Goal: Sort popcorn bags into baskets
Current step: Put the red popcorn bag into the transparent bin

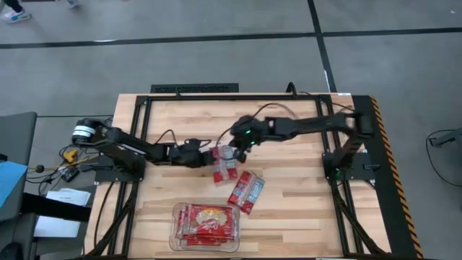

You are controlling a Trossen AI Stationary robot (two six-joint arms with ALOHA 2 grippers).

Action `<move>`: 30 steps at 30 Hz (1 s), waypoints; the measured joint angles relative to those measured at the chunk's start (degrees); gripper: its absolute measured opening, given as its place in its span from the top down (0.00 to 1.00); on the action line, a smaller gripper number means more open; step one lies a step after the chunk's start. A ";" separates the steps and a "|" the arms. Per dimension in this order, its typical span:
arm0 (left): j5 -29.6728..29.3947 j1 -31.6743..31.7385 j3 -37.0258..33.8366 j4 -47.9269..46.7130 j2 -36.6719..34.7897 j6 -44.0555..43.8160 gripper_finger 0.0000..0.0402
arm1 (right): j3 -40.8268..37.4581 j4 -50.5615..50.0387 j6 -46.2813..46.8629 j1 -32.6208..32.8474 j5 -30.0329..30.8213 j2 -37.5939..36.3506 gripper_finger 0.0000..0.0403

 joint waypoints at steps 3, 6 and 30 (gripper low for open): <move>-1.08 -0.89 0.06 -0.25 -6.14 4.35 0.99 | 0.05 -5.33 1.25 0.32 -0.06 -6.86 0.79; -5.01 -1.93 0.07 -0.42 -12.84 7.64 1.00 | 0.04 -7.74 2.49 1.04 -0.02 -12.60 0.68; -24.85 -9.76 0.15 3.53 -30.49 24.63 1.00 | 0.24 12.93 13.36 2.64 -0.02 -9.85 0.30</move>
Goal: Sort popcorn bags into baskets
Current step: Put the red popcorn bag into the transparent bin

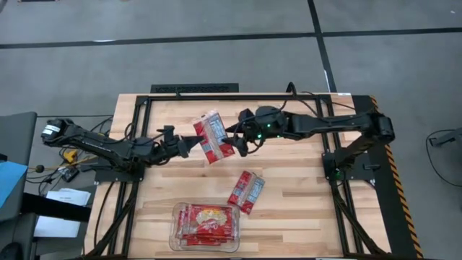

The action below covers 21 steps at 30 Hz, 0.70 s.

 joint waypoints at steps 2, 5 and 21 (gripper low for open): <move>-0.06 0.00 0.00 0.29 0.29 -0.01 1.00 | -0.35 -1.51 0.07 -0.01 -1.49 0.20 0.31; -0.20 0.00 0.02 -0.06 0.49 -0.17 1.00 | 0.01 1.27 0.13 0.30 -2.10 1.82 0.36; -0.18 0.09 0.11 1.34 3.66 -3.72 0.84 | 0.47 -2.20 -4.27 0.61 -3.54 1.33 0.94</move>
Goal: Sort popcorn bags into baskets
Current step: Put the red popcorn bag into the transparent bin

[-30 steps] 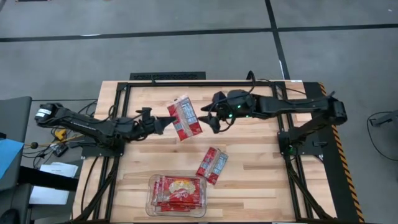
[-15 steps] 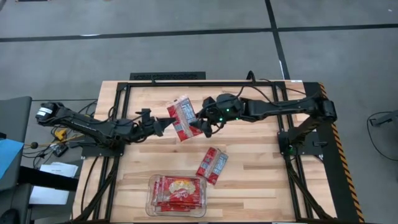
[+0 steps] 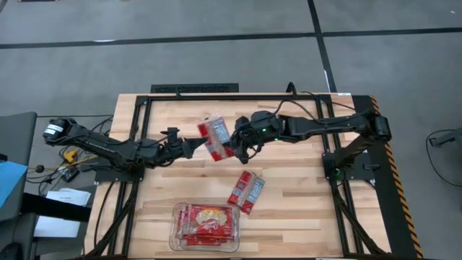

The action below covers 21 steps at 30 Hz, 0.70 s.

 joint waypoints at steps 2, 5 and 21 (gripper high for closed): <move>0.24 0.00 -0.04 0.23 -0.71 -0.49 0.75 | 0.32 -0.99 -3.19 0.00 3.51 -1.88 0.96; 1.21 0.00 0.00 0.78 -0.81 -1.73 0.60 | 2.27 -8.23 -8.51 -0.23 8.19 -5.53 0.96; -0.44 4.51 -0.02 5.65 -0.59 -32.52 0.22 | 8.18 -28.74 -63.08 15.34 53.42 -5.68 0.94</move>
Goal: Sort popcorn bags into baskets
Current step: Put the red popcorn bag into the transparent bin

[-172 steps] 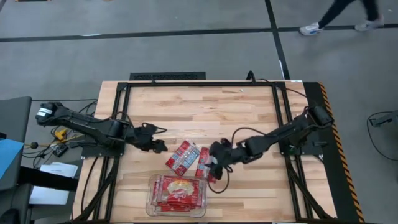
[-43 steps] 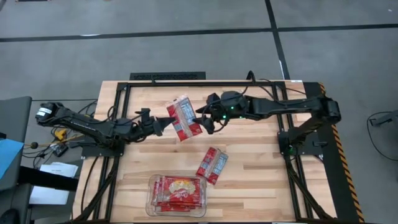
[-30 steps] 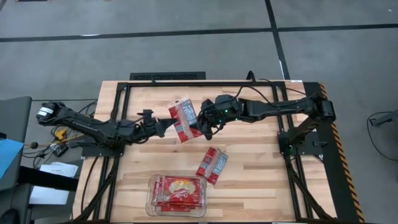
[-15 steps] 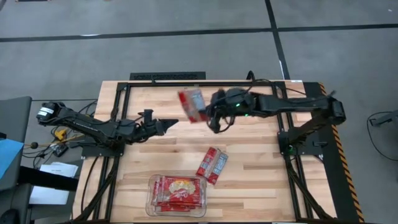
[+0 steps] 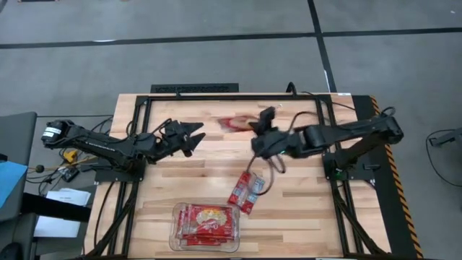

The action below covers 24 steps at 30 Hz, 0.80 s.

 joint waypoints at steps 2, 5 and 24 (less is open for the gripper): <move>-0.10 0.02 0.00 1.24 0.04 -1.16 0.22 | -0.24 -1.30 -2.41 0.70 1.98 2.03 0.95; -0.46 0.02 0.30 0.96 0.02 -1.08 0.22 | -0.27 0.48 -6.76 0.97 4.29 5.12 0.96; 3.89 0.45 1.41 1.14 4.63 -2.54 0.21 | -0.08 19.91 -24.69 -2.53 5.66 13.98 0.92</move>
